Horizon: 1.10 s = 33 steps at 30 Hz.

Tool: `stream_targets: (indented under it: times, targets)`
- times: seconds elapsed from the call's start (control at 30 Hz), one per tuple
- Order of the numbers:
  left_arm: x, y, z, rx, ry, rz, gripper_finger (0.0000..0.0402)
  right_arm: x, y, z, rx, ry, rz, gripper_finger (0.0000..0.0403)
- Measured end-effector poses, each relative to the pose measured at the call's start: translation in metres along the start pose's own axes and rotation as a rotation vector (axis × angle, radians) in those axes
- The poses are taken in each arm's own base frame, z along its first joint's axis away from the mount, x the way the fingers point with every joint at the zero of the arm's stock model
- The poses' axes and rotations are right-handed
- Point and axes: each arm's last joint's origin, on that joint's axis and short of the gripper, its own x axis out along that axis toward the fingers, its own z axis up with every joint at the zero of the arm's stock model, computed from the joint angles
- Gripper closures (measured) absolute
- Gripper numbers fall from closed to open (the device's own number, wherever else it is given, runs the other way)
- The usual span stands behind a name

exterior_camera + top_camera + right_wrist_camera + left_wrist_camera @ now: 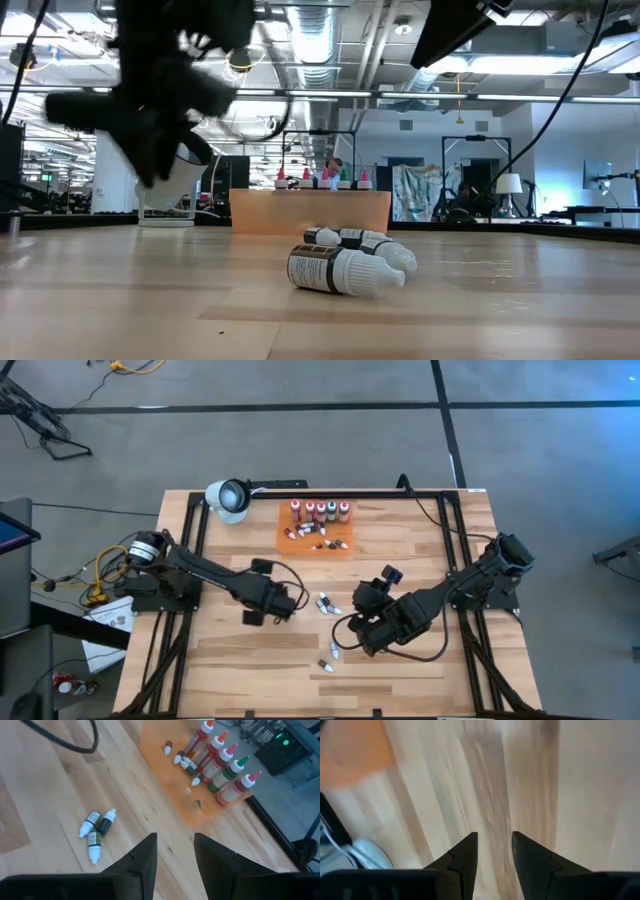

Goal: Pick & Place food coloring
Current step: Put the small green food coloring bottle into the orange bin

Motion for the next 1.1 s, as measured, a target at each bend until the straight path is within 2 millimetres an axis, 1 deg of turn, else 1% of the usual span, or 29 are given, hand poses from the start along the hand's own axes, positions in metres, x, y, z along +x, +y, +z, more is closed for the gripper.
stream_targets:
  times: [0.13,0.3,0.4,0.53,0.63,0.73,0.9,0.97,1.1]
  targets:
    - [0.024,-0.016,-0.020,-0.004,0.101,0.016,0.0288,0.000,0.001,0.000,-0.001,-0.003,0.004,0.0280]
    - [0.044,-0.040,-0.046,-0.023,0.228,-0.085,0.0288,0.001,0.000,0.001,0.005,-0.005,0.006,0.0280]
    - [0.052,-0.055,-0.053,-0.010,0.221,-0.161,0.0288,0.003,-0.001,0.003,0.013,-0.002,0.001,0.0280]
    - [0.052,-0.070,-0.054,0.032,0.154,-0.187,0.0289,0.008,-0.003,0.007,0.034,-0.002,-0.005,0.0280]
    - [0.041,-0.080,-0.047,0.060,0.088,-0.220,0.0289,0.012,-0.005,0.010,0.051,-0.001,-0.004,0.0280]
    - [0.024,-0.089,-0.032,0.100,-0.040,-0.263,0.0289,0.015,-0.006,0.011,0.061,0.012,0.000,0.0280]
    - [-0.012,-0.103,-0.007,0.290,-0.303,-0.317,0.0288,0.015,-0.006,0.012,0.071,0.009,0.010,0.0280]
    - [-0.030,-0.107,0.004,0.374,-0.435,-0.326,0.0288,0.015,-0.006,0.012,0.071,0.008,0.011,0.0280]
    - [-0.063,-0.107,0.021,0.525,-0.648,-0.301,0.0288,0.015,-0.006,0.012,0.071,0.009,0.011,0.0280]
